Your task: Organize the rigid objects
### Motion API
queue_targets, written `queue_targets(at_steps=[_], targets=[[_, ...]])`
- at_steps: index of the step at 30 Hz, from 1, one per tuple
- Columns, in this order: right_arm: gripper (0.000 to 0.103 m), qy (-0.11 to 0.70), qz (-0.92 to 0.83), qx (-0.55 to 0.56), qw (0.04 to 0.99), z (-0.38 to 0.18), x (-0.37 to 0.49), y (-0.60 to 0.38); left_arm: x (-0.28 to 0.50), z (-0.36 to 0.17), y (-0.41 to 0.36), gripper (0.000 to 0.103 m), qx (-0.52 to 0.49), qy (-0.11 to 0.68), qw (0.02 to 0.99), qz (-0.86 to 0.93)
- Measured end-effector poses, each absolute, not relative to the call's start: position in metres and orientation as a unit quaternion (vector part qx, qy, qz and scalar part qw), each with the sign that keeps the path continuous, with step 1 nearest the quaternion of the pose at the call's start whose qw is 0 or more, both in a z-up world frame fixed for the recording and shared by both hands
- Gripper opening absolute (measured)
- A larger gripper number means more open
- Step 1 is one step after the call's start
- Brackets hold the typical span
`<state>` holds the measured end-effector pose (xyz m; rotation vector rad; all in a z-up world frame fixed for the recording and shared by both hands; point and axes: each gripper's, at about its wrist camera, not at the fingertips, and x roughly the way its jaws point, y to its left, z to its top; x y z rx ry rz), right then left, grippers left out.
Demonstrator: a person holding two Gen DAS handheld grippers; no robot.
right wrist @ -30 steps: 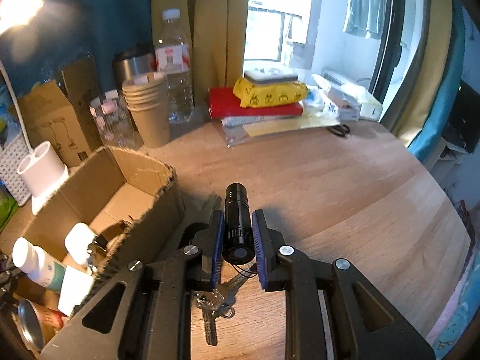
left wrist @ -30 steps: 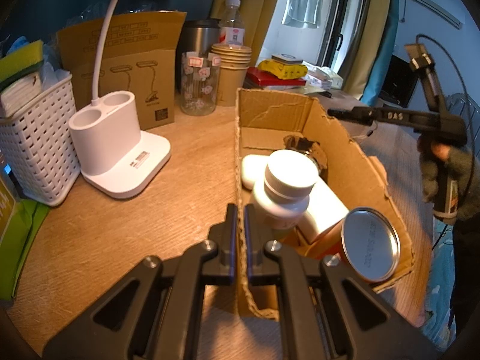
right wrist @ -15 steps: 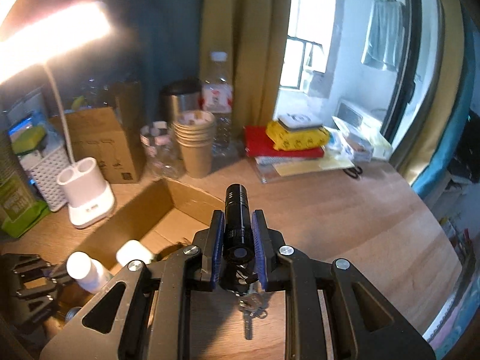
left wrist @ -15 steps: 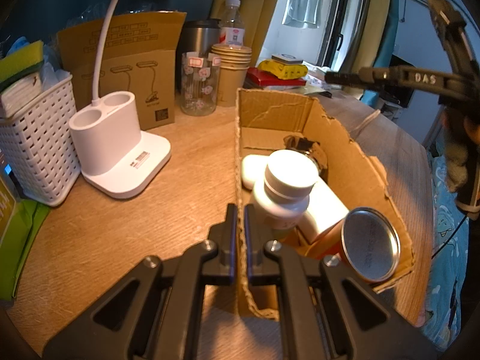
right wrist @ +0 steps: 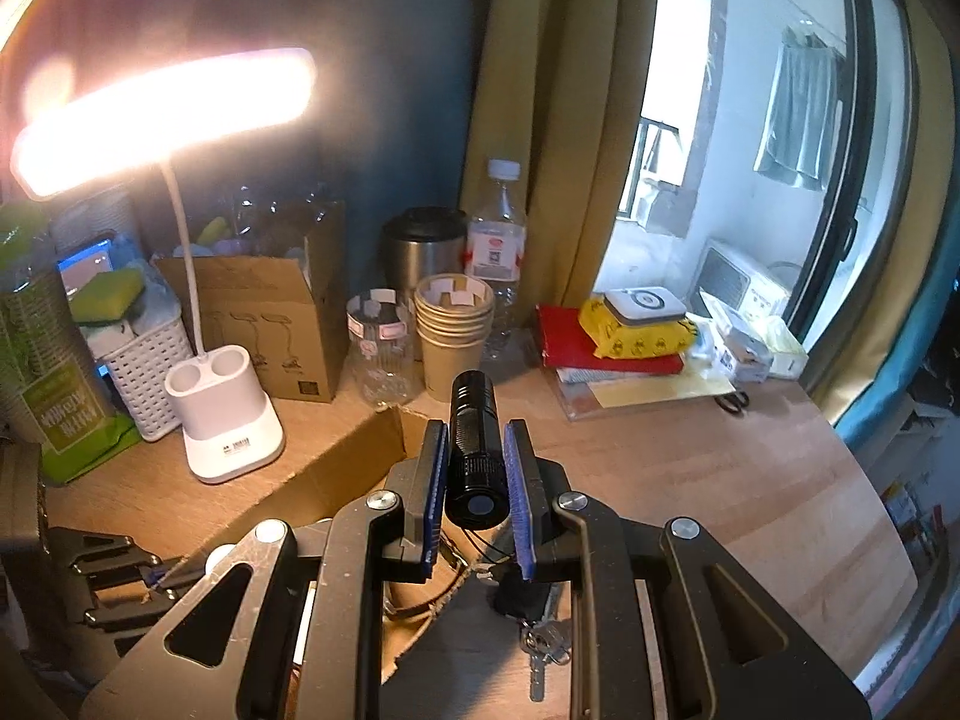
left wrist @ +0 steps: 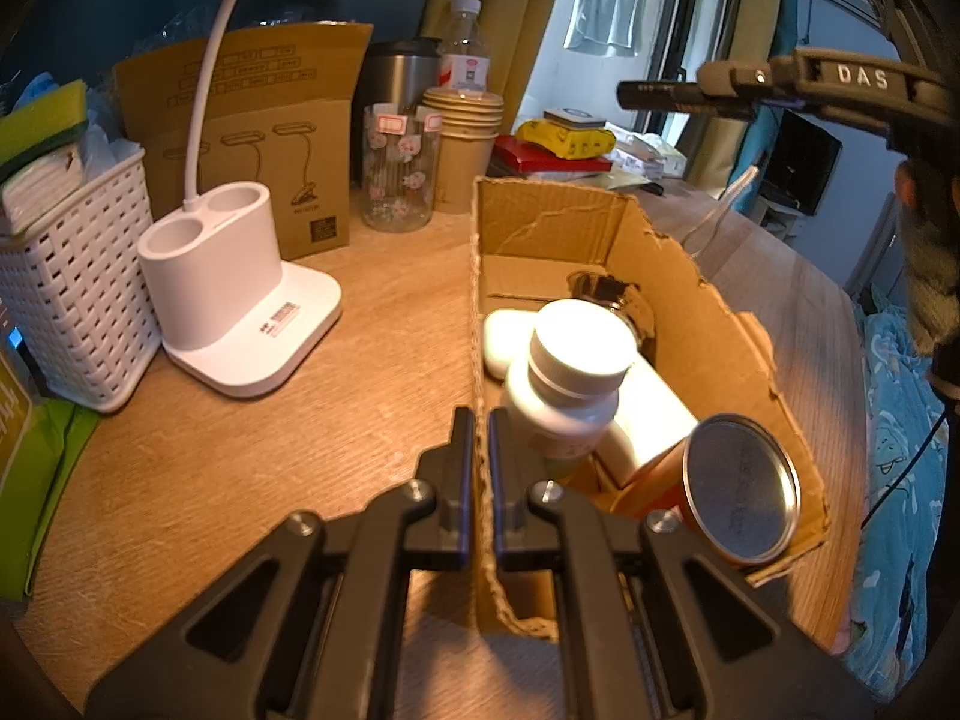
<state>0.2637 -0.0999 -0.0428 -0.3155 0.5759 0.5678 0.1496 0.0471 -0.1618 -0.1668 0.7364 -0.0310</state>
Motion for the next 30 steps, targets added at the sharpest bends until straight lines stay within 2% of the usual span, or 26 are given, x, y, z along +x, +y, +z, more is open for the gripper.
queue_targets(at_steps=[5,6,7,8,17,20,23,25,30], targets=[[0.019,0.272,0.284,-0.155,0.906,-0.038,0.263,-0.091,0.15,-0.161,0.048,0.004,-0.082,0.36,0.929,-0.016],[0.015,0.271,0.285,-0.156,0.906,-0.037,0.263,-0.089,0.15,-0.161,0.048,0.004,-0.082,0.36,0.929,-0.016],[0.004,0.268,0.286,-0.158,0.906,-0.035,0.263,-0.087,0.15,-0.161,0.048,0.004,-0.082,0.36,0.929,-0.016],[0.002,0.265,0.286,-0.159,0.907,-0.033,0.263,-0.085,0.15,-0.161,0.048,0.004,-0.082,0.36,0.929,-0.015],[0.002,0.299,0.293,-0.164,0.893,-0.071,0.279,-0.073,0.153,-0.163,0.051,0.004,-0.085,0.361,0.929,-0.015],[0.002,0.313,0.291,-0.125,0.895,-0.091,0.282,-0.097,0.155,-0.163,0.053,0.004,-0.088,0.361,0.928,-0.016],[0.002,0.277,0.341,-0.076,0.895,-0.107,0.269,-0.138,0.155,-0.164,0.053,0.005,-0.09,0.36,0.929,-0.018],[0.002,0.298,0.376,-0.037,0.877,-0.116,0.275,-0.158,0.156,-0.165,0.054,0.005,-0.094,0.361,0.928,-0.02],[0.002,0.298,0.368,-0.007,0.881,-0.107,0.299,-0.173,0.158,-0.166,0.053,0.005,-0.092,0.36,0.928,-0.018]])
